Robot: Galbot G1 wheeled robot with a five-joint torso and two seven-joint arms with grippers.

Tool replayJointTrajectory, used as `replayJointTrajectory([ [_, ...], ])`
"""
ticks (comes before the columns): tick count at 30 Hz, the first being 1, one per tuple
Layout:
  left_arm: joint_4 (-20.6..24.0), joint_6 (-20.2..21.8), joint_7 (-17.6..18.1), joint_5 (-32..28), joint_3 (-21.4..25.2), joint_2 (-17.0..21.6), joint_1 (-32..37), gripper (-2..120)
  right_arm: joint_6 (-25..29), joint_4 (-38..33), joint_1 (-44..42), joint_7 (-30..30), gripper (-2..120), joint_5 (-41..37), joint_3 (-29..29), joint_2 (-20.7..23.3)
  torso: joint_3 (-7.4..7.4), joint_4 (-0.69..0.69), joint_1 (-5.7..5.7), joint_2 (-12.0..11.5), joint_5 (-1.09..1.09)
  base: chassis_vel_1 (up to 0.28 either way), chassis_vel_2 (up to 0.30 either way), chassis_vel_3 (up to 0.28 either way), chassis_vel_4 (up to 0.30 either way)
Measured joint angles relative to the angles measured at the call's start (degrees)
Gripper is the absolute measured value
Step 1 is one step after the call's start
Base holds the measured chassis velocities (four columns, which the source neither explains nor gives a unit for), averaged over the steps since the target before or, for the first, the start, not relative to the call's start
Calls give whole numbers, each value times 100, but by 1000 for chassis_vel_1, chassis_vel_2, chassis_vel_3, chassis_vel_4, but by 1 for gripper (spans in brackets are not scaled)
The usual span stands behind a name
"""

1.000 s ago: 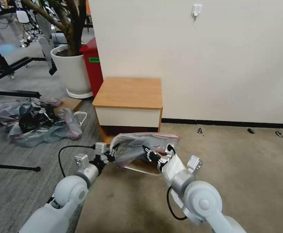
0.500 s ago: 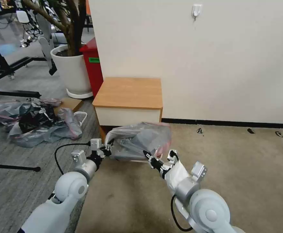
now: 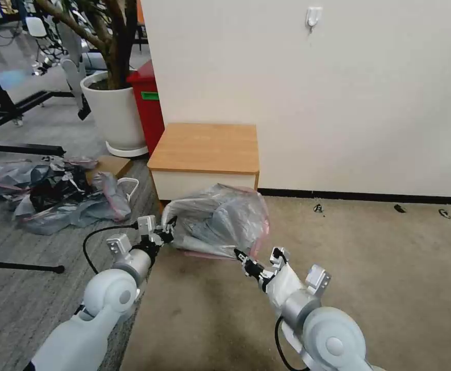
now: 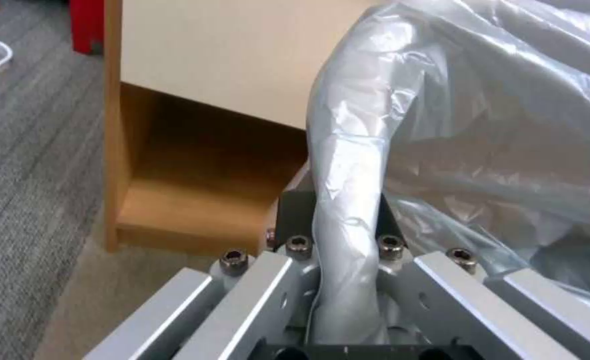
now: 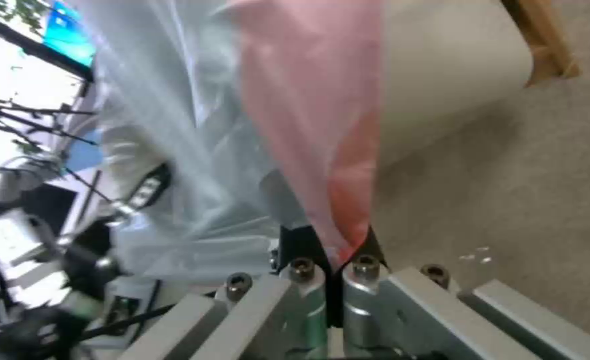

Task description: Pick up the garbage bag from the table and place it over the trash can.

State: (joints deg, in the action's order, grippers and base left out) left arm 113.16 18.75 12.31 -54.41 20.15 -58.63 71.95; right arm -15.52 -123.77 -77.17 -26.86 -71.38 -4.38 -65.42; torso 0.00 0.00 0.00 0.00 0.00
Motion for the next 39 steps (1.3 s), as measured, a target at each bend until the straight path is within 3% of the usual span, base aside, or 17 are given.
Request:
replayJointTrajectory([
  [11,130,176,-27,-82,101,22,167,2,-131,101,37,-272,0,322,45,27,0,0,0,0,0,0,0,0,0],
  [17,111,215,-25,-55,139,21,184,2,-130,49,9,-399,27,536,47,89,0,0,0,0,0,0,0,0,0],
  [19,96,215,-25,-53,144,23,174,2,-129,33,-10,-407,28,607,59,116,0,0,0,0,0,0,0,0,0],
  [22,25,205,-23,-48,167,63,114,2,-130,-7,-85,-436,43,907,133,234,0,0,0,0,-1,0,0,0,0],
  [27,-64,181,-23,-43,189,118,51,2,-131,-11,-143,-453,55,1177,217,360,0,0,0,0,0,0,0,0,0],
  [34,-258,132,-28,-43,211,273,-70,2,-44,-14,-162,-314,88,1487,309,628,0,0,0,0,0,0,0,0,0],
  [39,-314,132,-52,-43,213,300,-59,2,78,-75,-132,-173,99,1476,326,647,0,0,0,0,0,0,0,0,0],
])
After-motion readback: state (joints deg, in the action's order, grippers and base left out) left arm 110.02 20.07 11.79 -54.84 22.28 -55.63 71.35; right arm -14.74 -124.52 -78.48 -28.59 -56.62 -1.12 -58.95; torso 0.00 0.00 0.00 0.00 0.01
